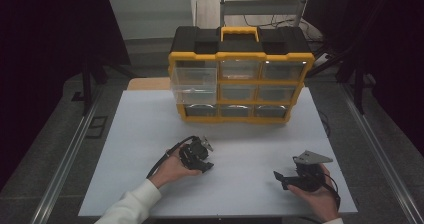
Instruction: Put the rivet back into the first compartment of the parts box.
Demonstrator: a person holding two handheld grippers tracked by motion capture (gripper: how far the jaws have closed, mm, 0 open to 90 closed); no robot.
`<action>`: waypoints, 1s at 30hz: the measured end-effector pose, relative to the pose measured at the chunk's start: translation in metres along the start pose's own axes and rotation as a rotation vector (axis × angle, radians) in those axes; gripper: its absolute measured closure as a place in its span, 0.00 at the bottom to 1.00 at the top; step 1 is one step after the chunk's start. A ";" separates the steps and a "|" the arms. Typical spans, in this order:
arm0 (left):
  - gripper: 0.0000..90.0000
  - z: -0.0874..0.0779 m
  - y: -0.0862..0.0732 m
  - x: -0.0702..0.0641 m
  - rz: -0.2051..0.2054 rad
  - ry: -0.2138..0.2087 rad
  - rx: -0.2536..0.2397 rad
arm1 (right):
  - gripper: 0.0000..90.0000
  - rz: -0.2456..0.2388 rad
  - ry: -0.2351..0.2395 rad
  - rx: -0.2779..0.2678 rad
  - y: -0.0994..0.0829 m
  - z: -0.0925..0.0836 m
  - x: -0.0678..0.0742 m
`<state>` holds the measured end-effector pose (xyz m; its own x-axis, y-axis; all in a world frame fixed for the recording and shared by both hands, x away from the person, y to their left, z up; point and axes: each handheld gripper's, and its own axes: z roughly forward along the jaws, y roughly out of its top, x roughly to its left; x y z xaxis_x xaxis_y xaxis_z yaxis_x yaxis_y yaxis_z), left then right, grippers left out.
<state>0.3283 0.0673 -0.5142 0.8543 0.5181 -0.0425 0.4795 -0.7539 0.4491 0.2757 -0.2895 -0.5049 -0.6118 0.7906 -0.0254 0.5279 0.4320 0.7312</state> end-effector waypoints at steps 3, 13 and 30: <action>0.76 0.000 0.000 0.001 -0.004 -0.016 -0.005 | 0.13 0.000 0.000 0.001 0.000 0.000 0.000; 0.92 0.000 0.000 0.003 -0.019 -0.046 -0.006 | 0.13 -0.005 -0.004 -0.003 0.001 -0.001 0.001; 0.92 -0.059 -0.022 0.027 -0.150 -0.111 -0.167 | 0.13 -0.003 -0.007 -0.004 0.001 -0.001 0.000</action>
<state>0.3286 0.1217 -0.4724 0.7971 0.5648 -0.2137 0.5710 -0.5898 0.5711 0.2756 -0.2892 -0.5036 -0.6096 0.7920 -0.0325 0.5232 0.4328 0.7341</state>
